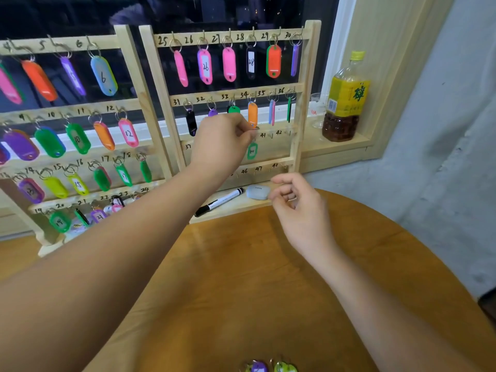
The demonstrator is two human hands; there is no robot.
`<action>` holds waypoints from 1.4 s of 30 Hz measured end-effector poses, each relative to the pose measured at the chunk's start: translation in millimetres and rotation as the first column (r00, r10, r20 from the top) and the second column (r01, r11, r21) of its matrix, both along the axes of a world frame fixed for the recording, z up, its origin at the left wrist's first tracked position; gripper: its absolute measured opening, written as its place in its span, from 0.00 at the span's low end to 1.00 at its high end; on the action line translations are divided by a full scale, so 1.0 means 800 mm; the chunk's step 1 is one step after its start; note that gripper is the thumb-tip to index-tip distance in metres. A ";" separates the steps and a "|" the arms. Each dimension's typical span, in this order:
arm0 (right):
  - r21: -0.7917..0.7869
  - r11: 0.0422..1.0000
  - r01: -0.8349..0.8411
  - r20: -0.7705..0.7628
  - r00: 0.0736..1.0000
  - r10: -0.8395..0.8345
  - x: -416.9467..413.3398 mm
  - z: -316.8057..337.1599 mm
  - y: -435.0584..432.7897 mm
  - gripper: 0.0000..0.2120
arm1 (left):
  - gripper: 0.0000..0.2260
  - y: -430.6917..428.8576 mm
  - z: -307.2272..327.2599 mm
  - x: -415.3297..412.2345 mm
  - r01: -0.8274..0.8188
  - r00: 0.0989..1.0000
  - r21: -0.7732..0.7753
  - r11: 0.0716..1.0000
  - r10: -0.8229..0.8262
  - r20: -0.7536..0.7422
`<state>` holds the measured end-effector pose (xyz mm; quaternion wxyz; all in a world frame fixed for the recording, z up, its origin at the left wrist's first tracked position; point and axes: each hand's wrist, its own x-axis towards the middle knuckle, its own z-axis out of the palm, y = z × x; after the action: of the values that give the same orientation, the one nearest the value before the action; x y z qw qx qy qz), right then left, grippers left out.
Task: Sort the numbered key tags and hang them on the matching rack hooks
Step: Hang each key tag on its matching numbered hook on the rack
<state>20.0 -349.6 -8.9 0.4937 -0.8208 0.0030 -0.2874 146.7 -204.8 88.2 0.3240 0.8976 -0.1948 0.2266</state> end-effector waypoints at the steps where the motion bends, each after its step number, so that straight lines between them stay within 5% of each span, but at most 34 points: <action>1: 0.003 1.000 -0.015 -0.010 1.000 0.015 -0.006 -0.002 0.003 0.12 | 0.07 0.006 0.002 -0.009 0.001 1.000 -0.005 1.000 -0.001 0.001; 18: 0.014 0.934 -0.358 -0.171 0.919 0.355 -0.130 -0.002 0.145 0.08 | 0.04 0.251 -0.094 -0.243 -0.044 0.951 -0.075 0.996 0.019 -0.309; 30: -0.384 0.750 -0.539 -0.314 0.840 0.443 -0.197 -0.042 0.234 0.04 | 0.04 0.347 -0.168 -0.377 -0.151 0.858 -0.095 0.984 0.083 -0.507; 42: -0.497 0.635 -0.592 -0.467 0.799 0.379 -0.223 -0.058 0.280 0.15 | 0.04 0.371 -0.188 -0.396 -0.124 0.846 -0.179 0.976 0.009 -0.534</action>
<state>-158.7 -125.9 -55.6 0.2471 -0.9398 -0.2359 0.0108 -169.7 91.9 -62.6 0.4486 0.8928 -0.0418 0.0005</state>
